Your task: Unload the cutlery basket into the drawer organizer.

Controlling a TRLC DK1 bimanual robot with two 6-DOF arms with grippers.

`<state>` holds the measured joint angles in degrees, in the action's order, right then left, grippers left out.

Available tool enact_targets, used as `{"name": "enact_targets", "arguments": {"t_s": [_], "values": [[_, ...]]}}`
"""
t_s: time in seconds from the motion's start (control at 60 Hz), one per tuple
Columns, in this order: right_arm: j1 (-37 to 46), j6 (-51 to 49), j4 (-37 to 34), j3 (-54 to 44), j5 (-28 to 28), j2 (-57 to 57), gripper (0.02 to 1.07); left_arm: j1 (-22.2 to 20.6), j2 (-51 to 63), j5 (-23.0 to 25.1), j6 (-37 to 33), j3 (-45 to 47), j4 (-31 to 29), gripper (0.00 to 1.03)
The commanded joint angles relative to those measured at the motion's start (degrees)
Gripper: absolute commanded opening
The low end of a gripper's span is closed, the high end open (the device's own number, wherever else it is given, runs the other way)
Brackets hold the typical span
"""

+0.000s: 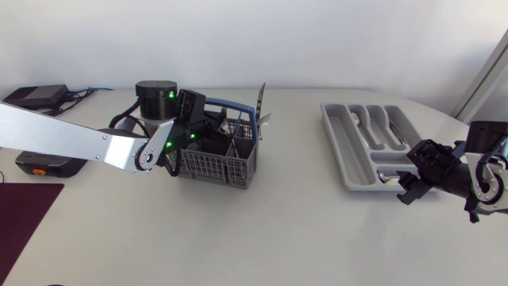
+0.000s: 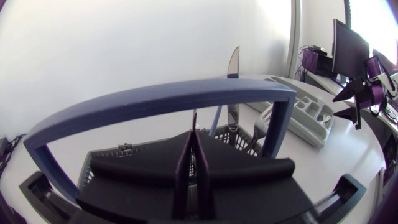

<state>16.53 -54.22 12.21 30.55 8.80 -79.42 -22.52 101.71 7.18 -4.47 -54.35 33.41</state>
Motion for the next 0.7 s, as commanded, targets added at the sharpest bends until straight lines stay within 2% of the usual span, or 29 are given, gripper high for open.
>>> {"name": "enact_targets", "arguments": {"t_s": [0.0, 0.5, 0.683], "values": [[-0.4, -0.8, 0.6, 0.0, 0.0, -1.2, 0.66, 0.6, -0.9, -0.3, 0.3, 2.1, 1.0, 0.04], [-0.9, -0.8, 0.4, -1.0, -0.3, 0.8, 0.66, -0.8, -6.3, -0.8, -1.9, 11.8, 8.8, 0.04], [-1.2, -0.7, 0.4, -2.2, -0.4, 1.5, 0.66, -3.5, -8.3, -4.0, -4.3, 17.6, 15.5, 0.04]]}}
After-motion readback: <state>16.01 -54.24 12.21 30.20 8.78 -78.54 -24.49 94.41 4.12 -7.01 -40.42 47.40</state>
